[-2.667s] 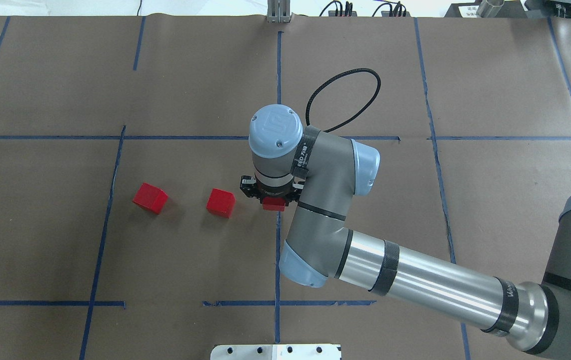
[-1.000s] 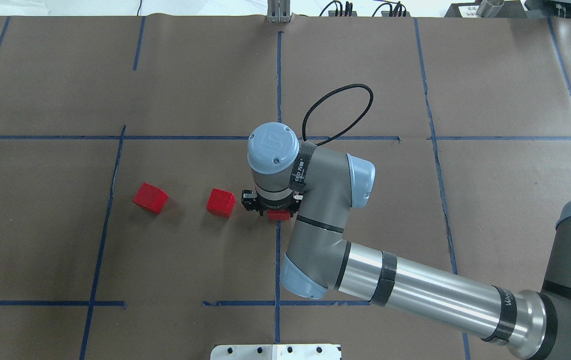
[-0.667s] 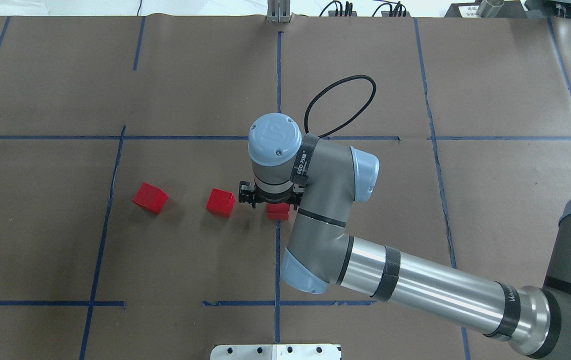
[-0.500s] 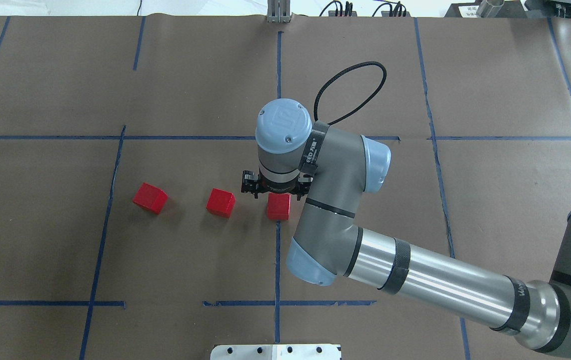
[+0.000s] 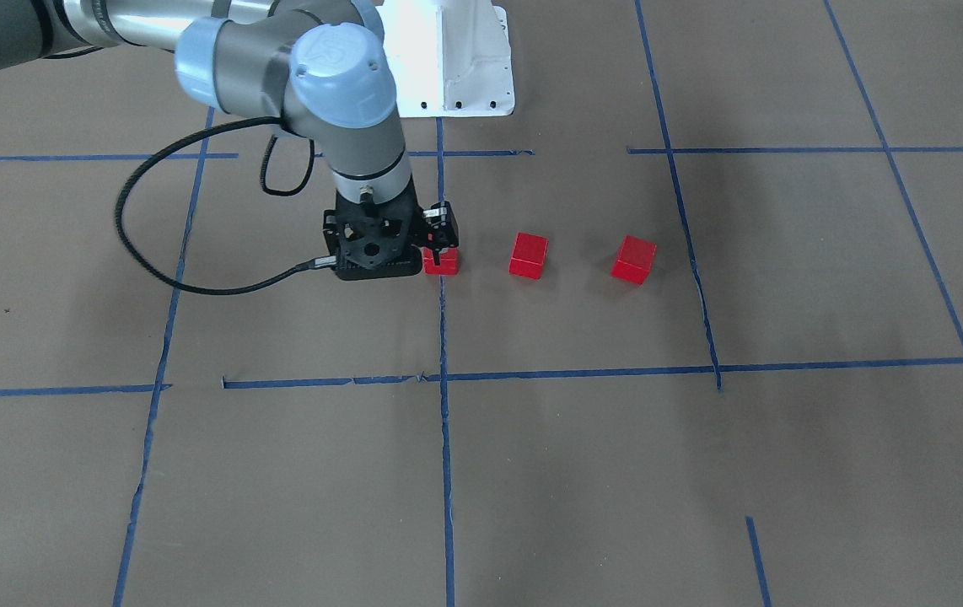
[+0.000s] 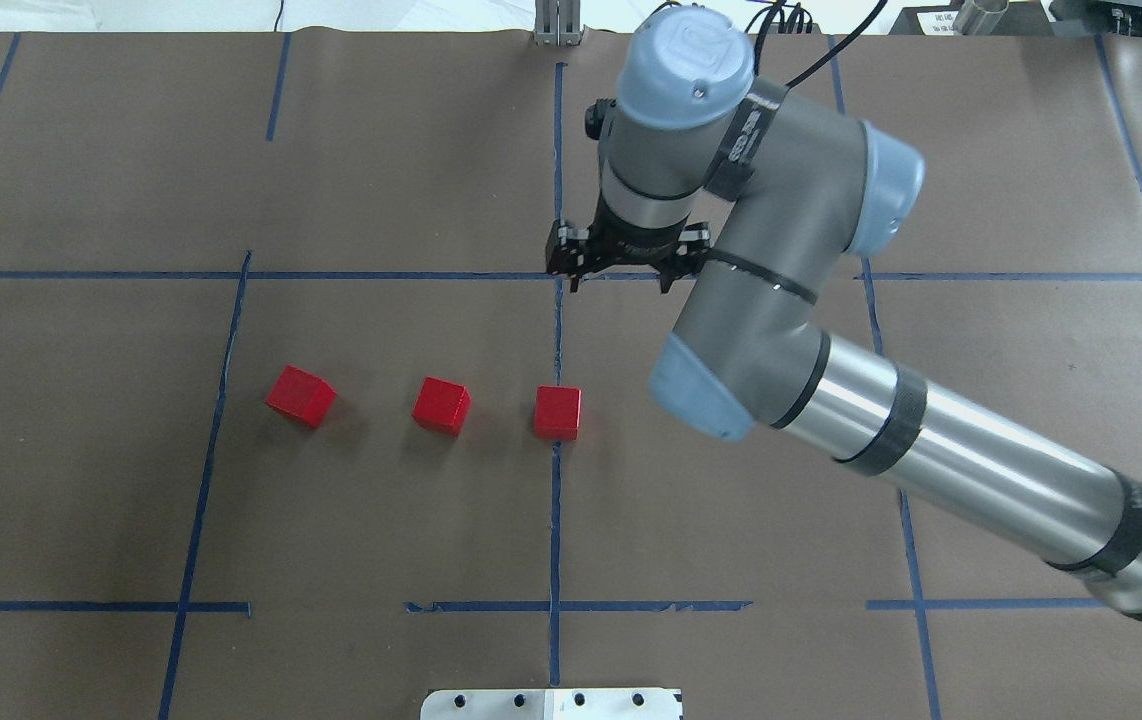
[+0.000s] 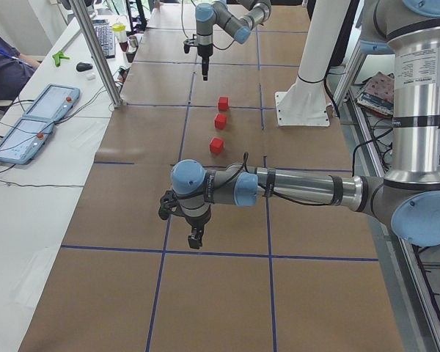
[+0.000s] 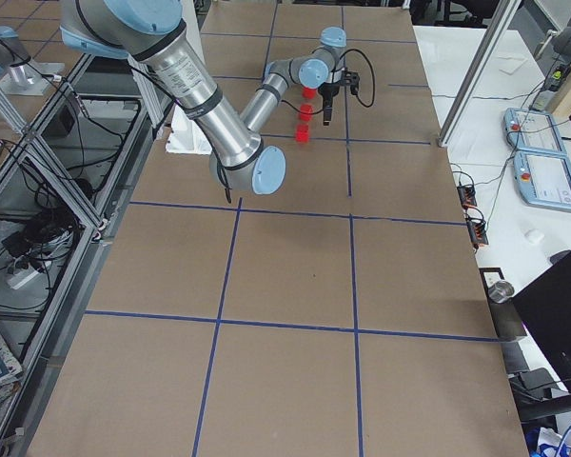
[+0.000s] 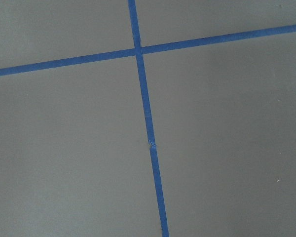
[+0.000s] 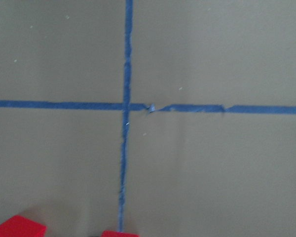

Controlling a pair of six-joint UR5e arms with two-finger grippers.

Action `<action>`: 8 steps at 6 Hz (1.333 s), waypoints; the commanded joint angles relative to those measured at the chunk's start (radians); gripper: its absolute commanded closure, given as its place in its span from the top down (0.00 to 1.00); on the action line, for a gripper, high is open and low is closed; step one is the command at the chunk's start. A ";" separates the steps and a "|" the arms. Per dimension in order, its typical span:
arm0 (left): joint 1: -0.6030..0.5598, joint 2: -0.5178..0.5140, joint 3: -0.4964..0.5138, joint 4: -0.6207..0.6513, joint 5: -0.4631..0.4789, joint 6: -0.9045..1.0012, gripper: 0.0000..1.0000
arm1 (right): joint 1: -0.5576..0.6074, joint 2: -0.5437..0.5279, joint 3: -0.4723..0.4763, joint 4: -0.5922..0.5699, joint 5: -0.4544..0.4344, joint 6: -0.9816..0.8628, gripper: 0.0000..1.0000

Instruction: Form red blocks into L shape at center

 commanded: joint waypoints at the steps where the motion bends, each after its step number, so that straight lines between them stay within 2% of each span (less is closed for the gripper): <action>1: 0.001 -0.076 -0.025 -0.040 -0.002 -0.003 1.00 | 0.217 -0.158 0.025 -0.004 0.122 -0.355 1.00; 3: 0.003 -0.116 -0.032 -0.047 -0.014 -0.003 1.00 | 0.435 -0.350 0.030 -0.003 0.193 -0.790 1.00; 5: 0.014 -0.136 -0.051 -0.075 -0.012 -0.003 1.00 | 0.598 -0.603 0.115 -0.003 0.228 -1.133 1.00; 6: 0.049 -0.135 -0.066 -0.146 -0.014 -0.006 1.00 | 0.678 -0.748 0.181 -0.001 0.235 -1.236 1.00; 7: 0.119 -0.140 -0.083 -0.146 -0.012 -0.009 1.00 | 0.754 -0.871 0.232 -0.001 0.233 -1.254 1.00; 8: 0.223 -0.172 -0.139 -0.148 -0.006 -0.067 1.00 | 0.772 -0.944 0.260 0.003 0.227 -1.238 1.00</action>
